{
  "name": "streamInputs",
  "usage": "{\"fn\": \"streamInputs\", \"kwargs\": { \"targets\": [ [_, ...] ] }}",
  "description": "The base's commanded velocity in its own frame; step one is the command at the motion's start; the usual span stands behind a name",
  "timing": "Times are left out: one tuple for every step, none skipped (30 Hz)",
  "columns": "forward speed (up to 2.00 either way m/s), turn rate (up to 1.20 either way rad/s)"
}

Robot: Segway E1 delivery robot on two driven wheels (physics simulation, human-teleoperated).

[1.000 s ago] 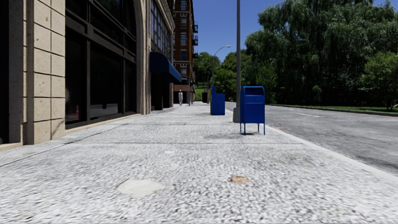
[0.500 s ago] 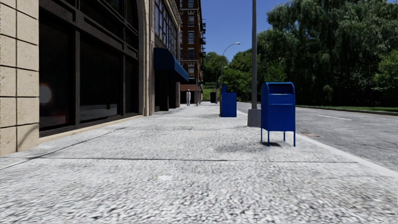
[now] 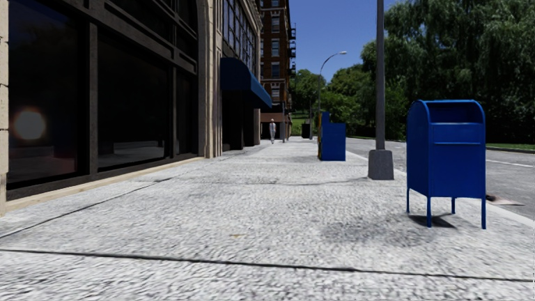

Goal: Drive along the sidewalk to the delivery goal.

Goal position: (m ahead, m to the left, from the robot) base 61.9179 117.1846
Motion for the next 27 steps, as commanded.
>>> {"fn": "streamInputs", "kwargs": {
  "targets": [
    [2.00, 0.38],
    [2.00, 0.38],
    [2.00, 0.38],
    [2.00, 0.38],
    [2.00, 0.38],
    [2.00, 0.38],
    [2.00, 0.38],
    [2.00, 0.38],
    [2.00, 0.38],
    [2.00, 0.38],
    [2.00, 0.38],
    [2.00, 0.38],
    [2.00, 0.38],
    [2.00, 0.34],
    [2.00, 0.31],
    [2.00, 0.23],
    [2.00, 0.23],
    [2.00, 0.00],
    [2.00, 0.00],
    [2.00, 0.00],
    [2.00, 0.00],
    [2.00, 0.00],
    [2.00, 0.00],
    [2.00, 0.00],
    [2.00, 0.00],
    [2.00, 0.00],
    [2.00, 0.00]
  ]
}}
